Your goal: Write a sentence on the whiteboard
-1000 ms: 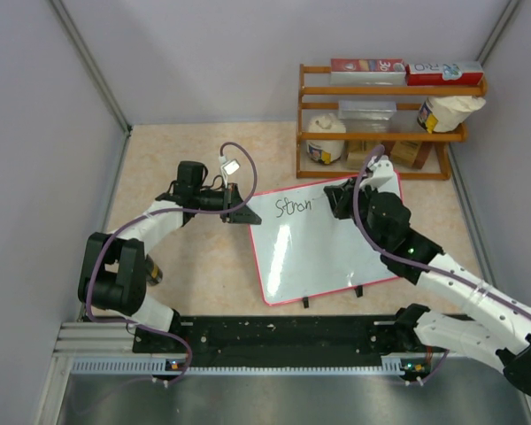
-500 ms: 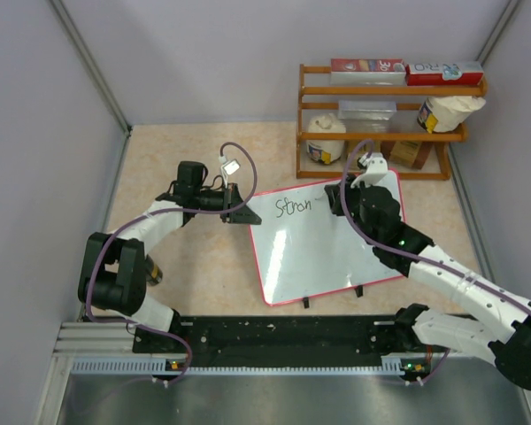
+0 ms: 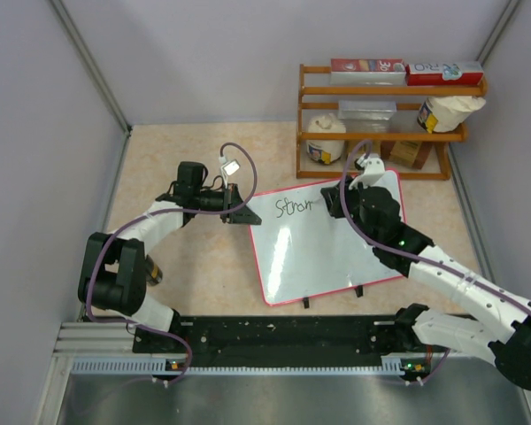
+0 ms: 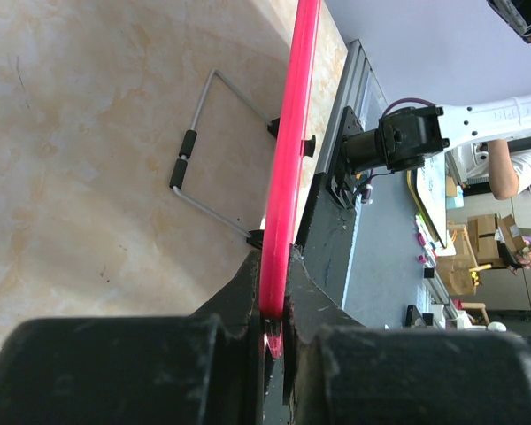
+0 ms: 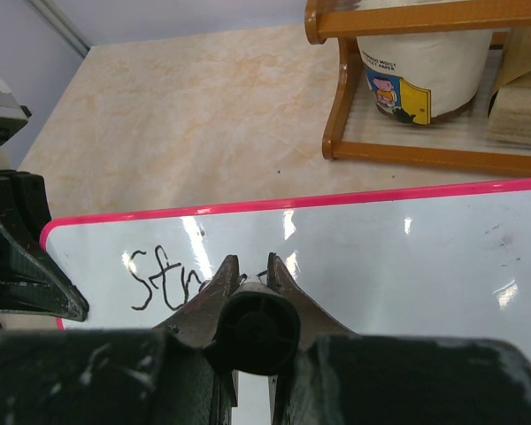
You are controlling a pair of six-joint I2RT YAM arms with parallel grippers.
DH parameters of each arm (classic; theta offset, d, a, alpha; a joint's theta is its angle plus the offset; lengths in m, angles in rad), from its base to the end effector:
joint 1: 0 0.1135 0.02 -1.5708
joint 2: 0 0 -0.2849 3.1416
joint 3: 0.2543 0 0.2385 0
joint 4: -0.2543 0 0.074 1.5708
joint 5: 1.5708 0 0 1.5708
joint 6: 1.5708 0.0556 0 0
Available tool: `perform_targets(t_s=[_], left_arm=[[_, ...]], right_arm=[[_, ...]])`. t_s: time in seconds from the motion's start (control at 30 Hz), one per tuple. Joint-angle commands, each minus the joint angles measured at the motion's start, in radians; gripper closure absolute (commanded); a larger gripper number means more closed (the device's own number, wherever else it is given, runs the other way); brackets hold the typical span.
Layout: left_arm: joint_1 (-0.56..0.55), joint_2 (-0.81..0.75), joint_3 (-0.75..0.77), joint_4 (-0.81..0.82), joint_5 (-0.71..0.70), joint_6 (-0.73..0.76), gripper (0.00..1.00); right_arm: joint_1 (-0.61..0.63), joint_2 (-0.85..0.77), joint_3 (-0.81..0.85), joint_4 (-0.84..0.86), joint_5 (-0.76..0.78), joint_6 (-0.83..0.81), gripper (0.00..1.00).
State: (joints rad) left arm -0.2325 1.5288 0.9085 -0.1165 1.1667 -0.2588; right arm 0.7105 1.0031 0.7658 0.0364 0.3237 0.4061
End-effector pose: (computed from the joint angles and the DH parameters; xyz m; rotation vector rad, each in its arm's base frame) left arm 0.2818 -0.1193 0.2484 0.5938 2.1349 -1.5907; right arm 0.1855 0.1362 0.3325 -0.0351 1.7904 0.5223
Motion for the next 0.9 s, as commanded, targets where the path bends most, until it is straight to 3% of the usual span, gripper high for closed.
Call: perform_targets(t_s=[0.0, 0.87], left_arm=[[-0.039, 0.002, -0.039, -0.025, -0.139, 0.125, 1.00], [-0.039, 0.013, -0.039, -0.022, -0.134, 0.128, 1.00]], right_arm=[[-0.006, -0.024, -0.017, -0.010, -0.021, 0.011, 1.00], [-0.017, 0.006, 0.032, -0.009, 0.072, -0.024, 1.00]])
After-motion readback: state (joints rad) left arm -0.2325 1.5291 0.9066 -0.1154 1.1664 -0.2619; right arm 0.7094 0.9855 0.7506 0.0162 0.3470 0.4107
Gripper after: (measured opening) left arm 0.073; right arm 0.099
